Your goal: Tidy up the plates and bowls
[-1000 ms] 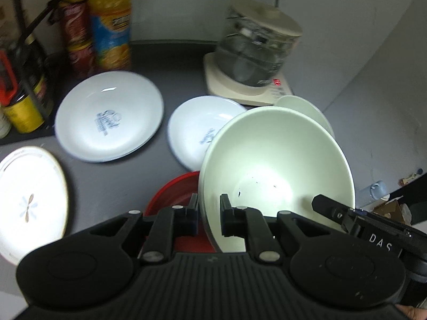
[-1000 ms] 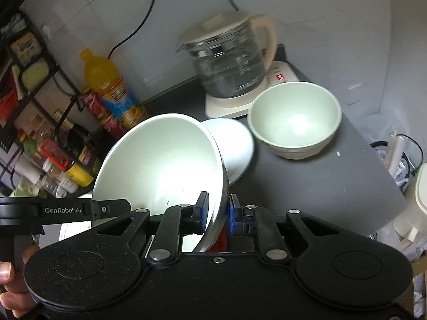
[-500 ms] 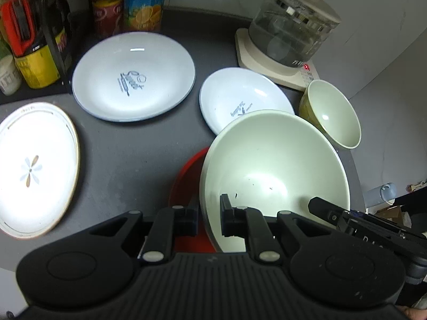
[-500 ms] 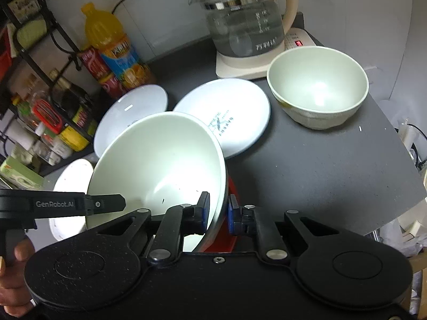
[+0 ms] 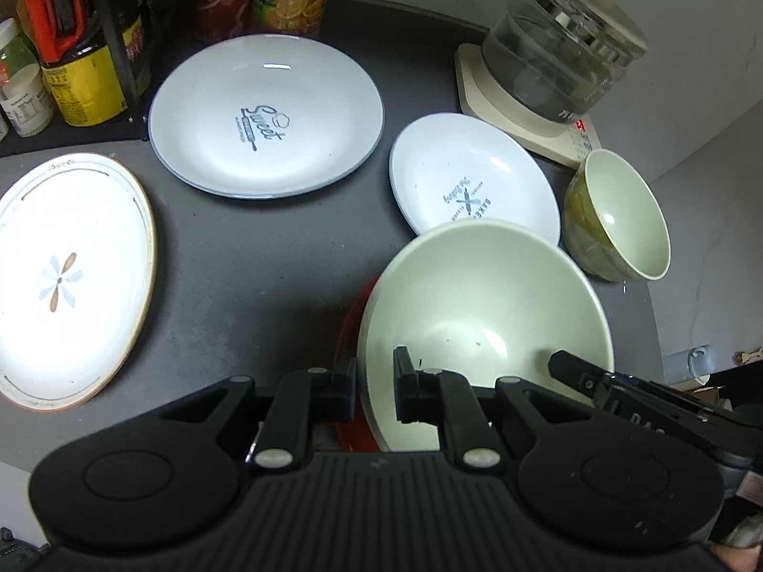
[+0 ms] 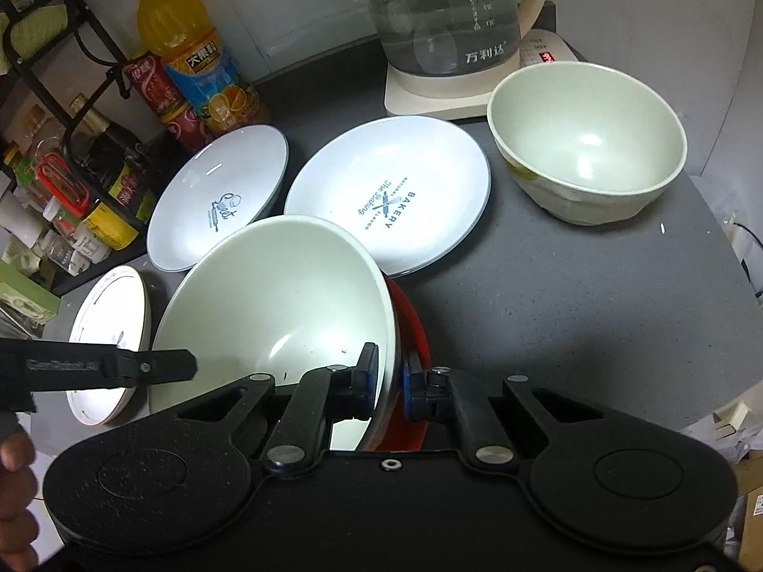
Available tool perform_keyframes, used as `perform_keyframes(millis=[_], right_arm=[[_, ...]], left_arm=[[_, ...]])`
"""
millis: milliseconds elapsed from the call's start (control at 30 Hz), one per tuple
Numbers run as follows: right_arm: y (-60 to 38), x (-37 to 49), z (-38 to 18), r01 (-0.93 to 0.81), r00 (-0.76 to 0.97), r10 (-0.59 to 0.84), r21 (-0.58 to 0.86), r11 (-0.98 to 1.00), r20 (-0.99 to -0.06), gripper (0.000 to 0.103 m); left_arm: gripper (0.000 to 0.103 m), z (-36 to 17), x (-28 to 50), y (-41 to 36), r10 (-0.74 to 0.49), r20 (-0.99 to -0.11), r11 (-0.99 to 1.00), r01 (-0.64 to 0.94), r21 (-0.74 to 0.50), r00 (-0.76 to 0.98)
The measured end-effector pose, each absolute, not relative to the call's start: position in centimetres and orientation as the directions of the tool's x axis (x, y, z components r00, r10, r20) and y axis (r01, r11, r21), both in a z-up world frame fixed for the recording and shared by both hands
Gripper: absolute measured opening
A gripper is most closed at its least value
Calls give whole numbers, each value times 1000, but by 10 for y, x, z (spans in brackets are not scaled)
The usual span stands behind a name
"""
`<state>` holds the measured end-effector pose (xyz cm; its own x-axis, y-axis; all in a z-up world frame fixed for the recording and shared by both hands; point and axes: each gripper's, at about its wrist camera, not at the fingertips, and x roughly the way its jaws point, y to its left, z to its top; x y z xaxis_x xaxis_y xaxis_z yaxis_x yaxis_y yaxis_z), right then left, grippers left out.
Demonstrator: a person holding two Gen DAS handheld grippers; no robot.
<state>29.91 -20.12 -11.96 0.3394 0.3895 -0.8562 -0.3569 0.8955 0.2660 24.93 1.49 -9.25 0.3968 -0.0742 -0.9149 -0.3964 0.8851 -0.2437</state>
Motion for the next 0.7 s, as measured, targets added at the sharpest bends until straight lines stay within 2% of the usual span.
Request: perform_keyframes(millis=[300,400,700], right_arm=[[-192,302,-121,-400,344,384,235,886,-857,10],[-193,304,-123,-397,321,393,254,882,-862,15],[-209,302,-116,-372,286,467,353,859,-837,26]], left_arm=[[14,-59,249,23,-37,-878,876,-407,-258,477],[15,-59,252,23,-38,-878,877,-406,-258,476],[37,-59,267,16,-15,-882,884,-407,-231,470]])
